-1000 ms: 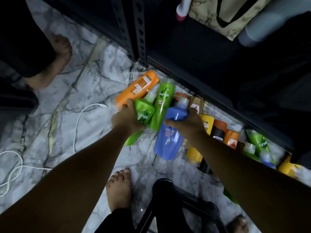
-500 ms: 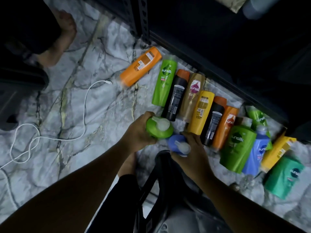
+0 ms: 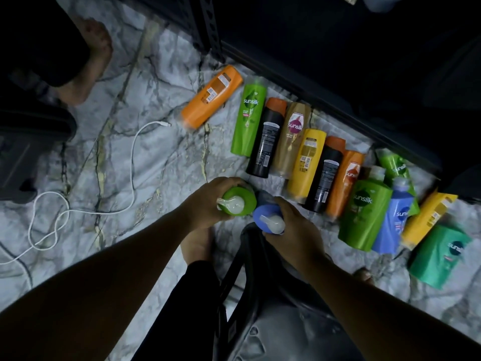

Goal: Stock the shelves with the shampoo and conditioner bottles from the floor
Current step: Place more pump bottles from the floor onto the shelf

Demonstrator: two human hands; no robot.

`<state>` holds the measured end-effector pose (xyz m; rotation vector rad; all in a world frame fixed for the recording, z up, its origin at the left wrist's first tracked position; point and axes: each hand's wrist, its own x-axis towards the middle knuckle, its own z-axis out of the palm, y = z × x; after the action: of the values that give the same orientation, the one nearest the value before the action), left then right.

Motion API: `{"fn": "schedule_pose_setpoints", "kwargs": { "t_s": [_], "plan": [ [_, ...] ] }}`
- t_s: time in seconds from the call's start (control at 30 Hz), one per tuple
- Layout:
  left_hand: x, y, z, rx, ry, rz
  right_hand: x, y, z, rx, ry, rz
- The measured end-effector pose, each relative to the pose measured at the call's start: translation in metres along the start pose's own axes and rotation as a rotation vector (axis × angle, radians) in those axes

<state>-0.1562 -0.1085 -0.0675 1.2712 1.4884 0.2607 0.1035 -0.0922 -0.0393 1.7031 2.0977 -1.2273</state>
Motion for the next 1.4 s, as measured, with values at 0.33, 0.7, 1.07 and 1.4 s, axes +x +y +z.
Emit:
{"fn": "schedule_pose_setpoints", "kwargs": {
  "t_s": [0.33, 0.7, 1.07, 1.4],
  "plan": [
    [-0.015, -0.101, 0.059, 0.173, 0.371, -0.314, 0.004, 0.001, -0.007, -0.025, 0.045, 0.048],
    [-0.095, 0.122, -0.056, -0.146, 0.048, -0.078, -0.090, -0.062, -0.130, 0.176, 0.106, 0.043],
    [-0.288, 0.395, -0.167, -0.125, 0.267, 0.115, -0.294, -0.195, -0.369, 0.494, 0.307, -0.149],
    [-0.409, 0.600, -0.234, -0.290, 0.460, 0.499, -0.449, -0.287, -0.525, 0.839, 0.608, -0.364]
  ]
}}
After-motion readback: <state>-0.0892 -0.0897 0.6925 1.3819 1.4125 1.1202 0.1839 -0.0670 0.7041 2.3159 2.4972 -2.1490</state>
